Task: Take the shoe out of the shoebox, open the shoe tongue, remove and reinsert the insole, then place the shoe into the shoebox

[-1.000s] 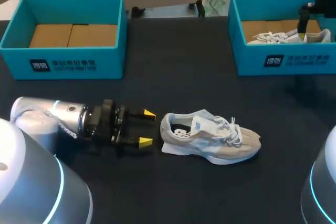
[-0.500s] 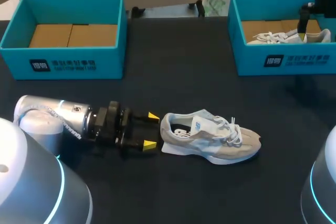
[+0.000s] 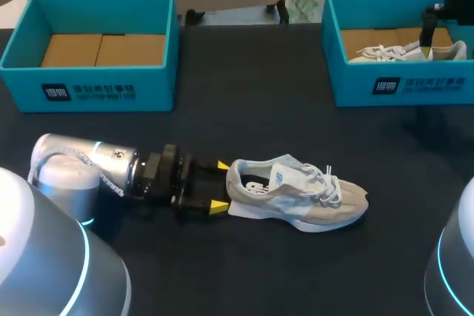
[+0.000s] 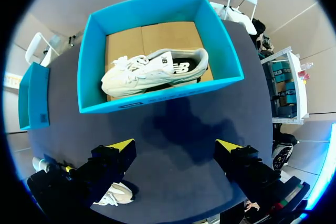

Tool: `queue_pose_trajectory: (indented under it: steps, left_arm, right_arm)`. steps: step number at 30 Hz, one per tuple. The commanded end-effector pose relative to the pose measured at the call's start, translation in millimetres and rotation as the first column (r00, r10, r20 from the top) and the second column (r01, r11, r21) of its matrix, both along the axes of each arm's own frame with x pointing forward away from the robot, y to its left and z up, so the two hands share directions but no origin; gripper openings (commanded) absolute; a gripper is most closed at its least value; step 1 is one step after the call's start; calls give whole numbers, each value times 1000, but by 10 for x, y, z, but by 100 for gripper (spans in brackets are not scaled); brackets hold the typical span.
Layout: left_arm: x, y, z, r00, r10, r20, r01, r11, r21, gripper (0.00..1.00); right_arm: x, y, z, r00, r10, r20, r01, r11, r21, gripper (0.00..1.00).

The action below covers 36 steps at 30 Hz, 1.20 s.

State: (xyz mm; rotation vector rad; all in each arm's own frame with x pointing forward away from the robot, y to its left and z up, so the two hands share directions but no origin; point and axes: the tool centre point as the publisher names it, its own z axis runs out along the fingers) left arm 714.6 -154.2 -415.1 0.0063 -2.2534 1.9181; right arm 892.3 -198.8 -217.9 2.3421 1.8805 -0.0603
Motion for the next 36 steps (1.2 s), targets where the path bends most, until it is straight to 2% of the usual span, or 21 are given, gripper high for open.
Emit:
queue_pose_trajectory:
  steps: [1, 14, 36]
  left_arm:
    - [32, -62, -20, 1000, -3, 3, 3, 1000, 5, 100]
    - [2, -185, -37, 1000, -28, 13, 28, 999, 22, 100]
    - [72, -287, -81, 999, -34, 14, 34, 999, 13, 100]
  right_arm:
    - [-11, 0, -1, 1000, 0, 2, 0, 1000, 1, 100]
    - [-11, 0, -1, 1000, 0, 2, 0, 1000, 1, 100]
    - [-11, 0, -1, 1000, 0, 2, 0, 1000, 1, 100]
